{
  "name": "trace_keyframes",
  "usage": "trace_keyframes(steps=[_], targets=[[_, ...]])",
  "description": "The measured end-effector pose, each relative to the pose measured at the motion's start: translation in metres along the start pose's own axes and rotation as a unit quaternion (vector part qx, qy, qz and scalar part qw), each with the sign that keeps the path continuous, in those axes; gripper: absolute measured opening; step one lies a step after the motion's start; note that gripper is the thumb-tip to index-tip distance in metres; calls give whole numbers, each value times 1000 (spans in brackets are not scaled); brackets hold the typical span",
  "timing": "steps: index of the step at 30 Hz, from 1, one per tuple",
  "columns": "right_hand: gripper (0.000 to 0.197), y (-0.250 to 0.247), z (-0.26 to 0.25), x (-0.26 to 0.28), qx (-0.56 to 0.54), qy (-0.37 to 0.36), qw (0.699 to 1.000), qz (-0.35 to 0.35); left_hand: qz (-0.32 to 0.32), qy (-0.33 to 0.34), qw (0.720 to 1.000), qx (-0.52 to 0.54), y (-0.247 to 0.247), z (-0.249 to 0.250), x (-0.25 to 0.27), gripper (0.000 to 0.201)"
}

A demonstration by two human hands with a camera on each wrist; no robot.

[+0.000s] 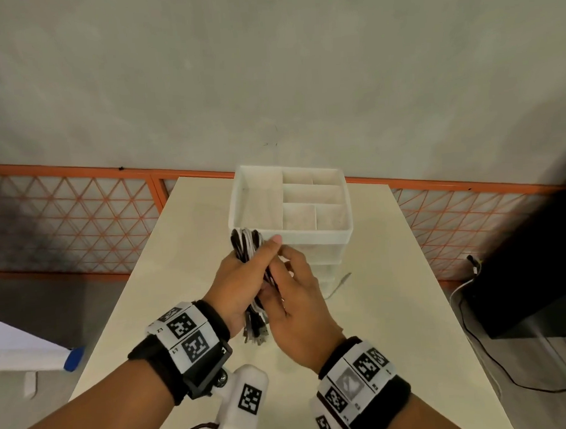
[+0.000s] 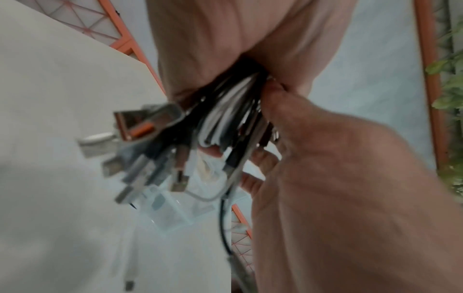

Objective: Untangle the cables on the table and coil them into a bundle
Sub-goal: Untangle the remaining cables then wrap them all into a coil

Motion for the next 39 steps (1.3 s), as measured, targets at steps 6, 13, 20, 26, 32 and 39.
trace_keyframes(steps=[6, 13, 20, 26, 32, 39], targets=[[43, -7, 3, -1, -29, 25, 998, -46, -7, 9, 999, 31, -4, 5, 2, 27], [54, 0, -5, 3, 3, 6, 998, -66, 29, 33, 998, 46, -18, 14, -2, 25], [37, -22, 19, 9, -107, 101, 989, -20, 44, 49, 986, 151, -43, 25, -11, 17], [25, -31, 31, 9, -195, 158, 966, -55, 21, 68, 980, 185, -53, 32, -14, 14], [17, -34, 50, 15, -169, 247, 942, -152, -131, 74, 987, 53, -26, 36, 5, 6], [11, -39, 16, -18, 14, 193, 959, -208, -169, 26, 940, -296, 1, 9, 8, 30]])
Point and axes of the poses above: each hand's wrist, its own x-axis away from the middle knuckle, its own y-axis out of the palm, z = x × y, the point moved 8 cm from there along -x, towards the middle knuckle, and after that the axes turned 15 degrees about -x, right-handed, at the moved point
